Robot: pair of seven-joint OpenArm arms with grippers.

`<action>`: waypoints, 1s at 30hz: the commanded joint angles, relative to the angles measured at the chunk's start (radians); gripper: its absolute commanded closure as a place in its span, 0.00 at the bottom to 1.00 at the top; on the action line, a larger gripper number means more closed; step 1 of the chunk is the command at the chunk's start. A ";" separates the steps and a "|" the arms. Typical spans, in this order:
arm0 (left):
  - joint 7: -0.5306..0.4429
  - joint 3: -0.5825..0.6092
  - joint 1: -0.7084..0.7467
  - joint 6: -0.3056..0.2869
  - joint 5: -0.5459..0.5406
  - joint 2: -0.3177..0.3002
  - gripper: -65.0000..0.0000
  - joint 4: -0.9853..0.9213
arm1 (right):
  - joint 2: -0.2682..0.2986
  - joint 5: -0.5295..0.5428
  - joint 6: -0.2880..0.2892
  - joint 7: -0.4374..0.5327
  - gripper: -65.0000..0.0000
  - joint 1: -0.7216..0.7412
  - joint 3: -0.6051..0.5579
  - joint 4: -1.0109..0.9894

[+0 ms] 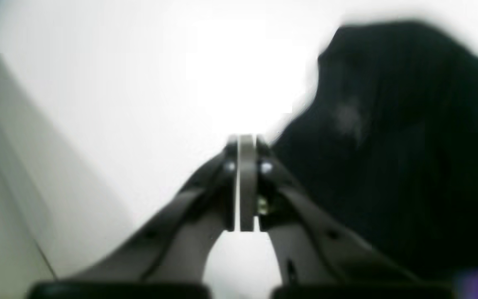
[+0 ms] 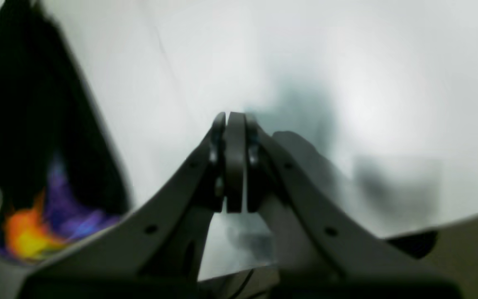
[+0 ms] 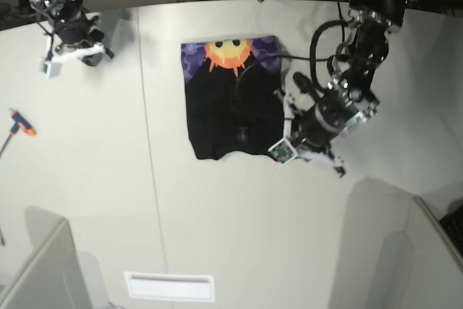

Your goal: Fold the T-shirt properly

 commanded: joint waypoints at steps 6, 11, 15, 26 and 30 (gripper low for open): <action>-0.026 -0.194 0.217 -0.002 -0.031 -0.008 1.00 0.048 | 0.102 0.009 0.008 0.130 1.00 -0.152 0.034 0.028; -0.030 -0.317 0.425 -0.002 -0.301 -0.113 1.00 0.050 | 0.108 0.009 0.008 0.136 1.00 -0.281 0.041 0.046; -0.032 -0.435 0.610 -0.002 -0.565 -0.153 1.00 0.048 | 0.108 0.009 0.008 0.133 1.00 -0.368 0.034 0.050; -0.033 -0.551 0.927 -0.002 -0.454 -0.155 1.00 0.050 | 0.131 0.009 0.008 0.069 1.00 -0.562 0.031 0.050; -0.033 -0.507 1.022 -0.002 -0.379 -0.156 1.00 0.062 | 0.133 0.009 0.008 -0.079 1.00 -0.566 0.031 0.048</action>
